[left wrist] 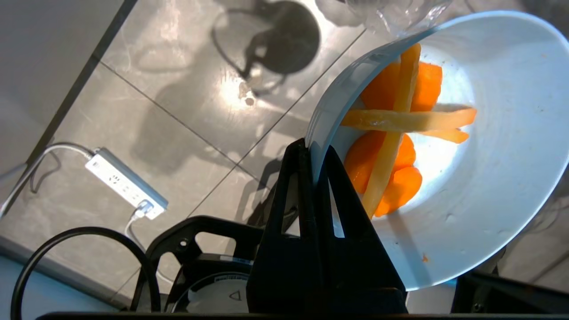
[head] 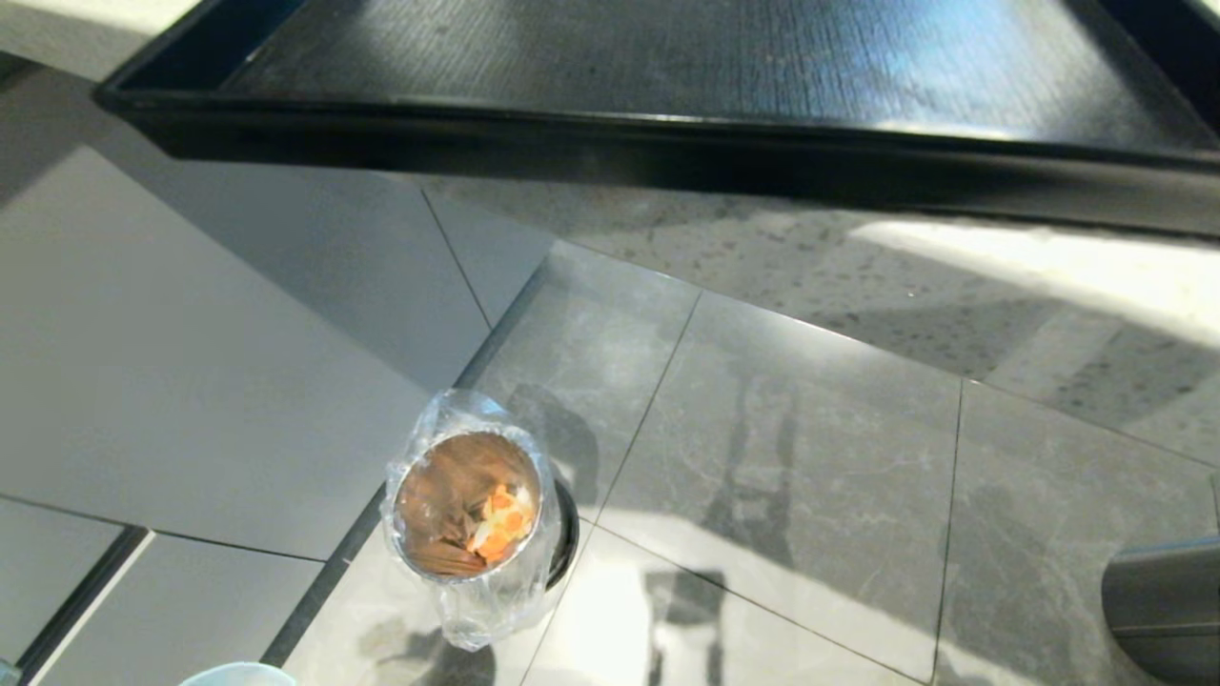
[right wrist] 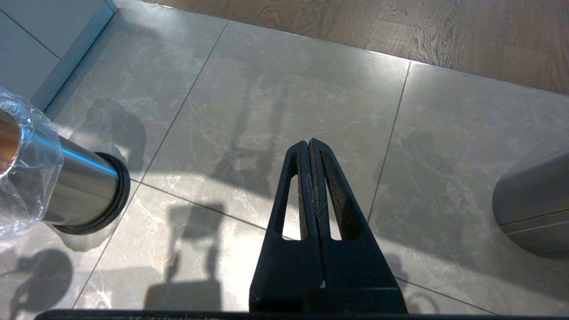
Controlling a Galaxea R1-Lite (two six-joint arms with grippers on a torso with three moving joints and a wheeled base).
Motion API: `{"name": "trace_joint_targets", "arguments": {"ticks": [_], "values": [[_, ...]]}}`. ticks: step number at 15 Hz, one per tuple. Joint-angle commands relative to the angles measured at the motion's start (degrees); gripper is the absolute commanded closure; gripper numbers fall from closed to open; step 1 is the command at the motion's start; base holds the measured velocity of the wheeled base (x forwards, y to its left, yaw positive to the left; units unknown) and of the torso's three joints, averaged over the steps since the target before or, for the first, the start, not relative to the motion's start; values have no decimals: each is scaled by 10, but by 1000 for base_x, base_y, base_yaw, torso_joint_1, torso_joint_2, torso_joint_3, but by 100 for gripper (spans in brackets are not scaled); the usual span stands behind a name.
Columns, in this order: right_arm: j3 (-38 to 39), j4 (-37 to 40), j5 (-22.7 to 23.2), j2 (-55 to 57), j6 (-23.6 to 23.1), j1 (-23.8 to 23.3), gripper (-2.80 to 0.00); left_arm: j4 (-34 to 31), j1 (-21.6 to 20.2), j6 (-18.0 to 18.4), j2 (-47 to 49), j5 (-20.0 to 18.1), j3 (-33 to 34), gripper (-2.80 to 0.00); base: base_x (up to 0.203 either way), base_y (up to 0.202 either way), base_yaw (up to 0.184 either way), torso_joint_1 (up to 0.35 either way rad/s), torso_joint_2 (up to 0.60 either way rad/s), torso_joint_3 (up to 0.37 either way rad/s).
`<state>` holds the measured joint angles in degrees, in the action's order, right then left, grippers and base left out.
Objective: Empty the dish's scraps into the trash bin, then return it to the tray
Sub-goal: Move the bowl over the trash can
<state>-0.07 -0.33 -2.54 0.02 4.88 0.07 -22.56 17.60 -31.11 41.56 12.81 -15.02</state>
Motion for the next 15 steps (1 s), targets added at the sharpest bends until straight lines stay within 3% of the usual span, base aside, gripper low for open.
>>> {"name": "trace_joint_targets", "arguments": {"ticks": [1, 15], "values": [[0, 0, 0, 0, 0, 0, 0, 1, 0, 11, -6, 2, 2, 0, 0, 0, 0, 0, 0, 0], [0, 0, 0, 0, 0, 0, 0, -3, 1, 25, -46, 2, 13, 0, 0, 0, 0, 0, 0, 0]]}}
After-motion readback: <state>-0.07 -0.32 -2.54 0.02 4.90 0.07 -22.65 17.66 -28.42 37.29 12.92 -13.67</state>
